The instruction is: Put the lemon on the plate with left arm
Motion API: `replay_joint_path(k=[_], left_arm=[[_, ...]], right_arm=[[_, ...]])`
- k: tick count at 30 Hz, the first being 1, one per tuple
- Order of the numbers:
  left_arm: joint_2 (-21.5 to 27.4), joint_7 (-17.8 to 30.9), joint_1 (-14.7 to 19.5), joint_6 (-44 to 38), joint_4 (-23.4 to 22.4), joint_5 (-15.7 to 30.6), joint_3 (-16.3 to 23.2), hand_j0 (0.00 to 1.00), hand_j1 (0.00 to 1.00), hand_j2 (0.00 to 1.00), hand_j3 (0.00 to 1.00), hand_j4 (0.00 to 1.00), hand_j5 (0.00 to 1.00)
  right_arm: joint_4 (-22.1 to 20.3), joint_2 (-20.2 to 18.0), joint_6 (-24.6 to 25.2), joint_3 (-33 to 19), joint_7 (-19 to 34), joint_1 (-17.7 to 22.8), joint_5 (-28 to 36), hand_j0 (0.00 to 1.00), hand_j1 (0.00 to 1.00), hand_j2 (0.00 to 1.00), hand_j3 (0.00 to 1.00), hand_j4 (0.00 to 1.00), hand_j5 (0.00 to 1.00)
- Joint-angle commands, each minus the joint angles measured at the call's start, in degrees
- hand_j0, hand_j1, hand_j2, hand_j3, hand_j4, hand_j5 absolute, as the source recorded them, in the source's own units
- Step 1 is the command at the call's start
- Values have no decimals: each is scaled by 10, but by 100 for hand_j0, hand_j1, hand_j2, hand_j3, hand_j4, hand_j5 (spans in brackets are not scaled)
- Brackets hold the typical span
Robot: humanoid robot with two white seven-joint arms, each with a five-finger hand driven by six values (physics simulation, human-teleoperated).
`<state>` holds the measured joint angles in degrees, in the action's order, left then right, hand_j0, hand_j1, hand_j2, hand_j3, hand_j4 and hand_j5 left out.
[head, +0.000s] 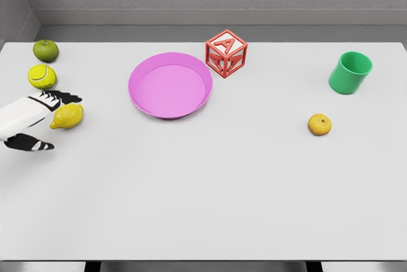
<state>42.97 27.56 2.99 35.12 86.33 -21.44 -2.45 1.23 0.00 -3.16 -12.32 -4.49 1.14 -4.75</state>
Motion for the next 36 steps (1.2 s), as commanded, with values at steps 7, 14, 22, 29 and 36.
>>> replay_joint_path(k=[7, 14, 22, 29, 36], left_arm=[[-5, 0, 23, -1, -39, -15, 7, 100, 100, 100, 100, 100, 100], [-38, 0, 69, -1, -89, -49, 37, 100, 100, 100, 100, 100, 100], [-44, 0, 73, -1, -97, -51, 59, 100, 100, 100, 100, 100, 100], [-52, 0, 91, -1, -115, -50, 55, 100, 100, 100, 100, 100, 100], [-49, -1, 92, -1, -121, -50, 55, 100, 100, 100, 100, 100, 100]], right_arm=[[0, 0, 0, 0, 0, 0, 0, 100, 100, 100, 100, 100, 100], [0, 0, 0, 0, 0, 0, 0, 100, 100, 100, 100, 100, 100], [0, 0, 0, 0, 0, 0, 0, 100, 100, 100, 100, 100, 100], [0, 0, 0, 0, 0, 0, 0, 100, 100, 100, 100, 100, 100], [0, 0, 0, 0, 0, 0, 0, 100, 100, 100, 100, 100, 100]])
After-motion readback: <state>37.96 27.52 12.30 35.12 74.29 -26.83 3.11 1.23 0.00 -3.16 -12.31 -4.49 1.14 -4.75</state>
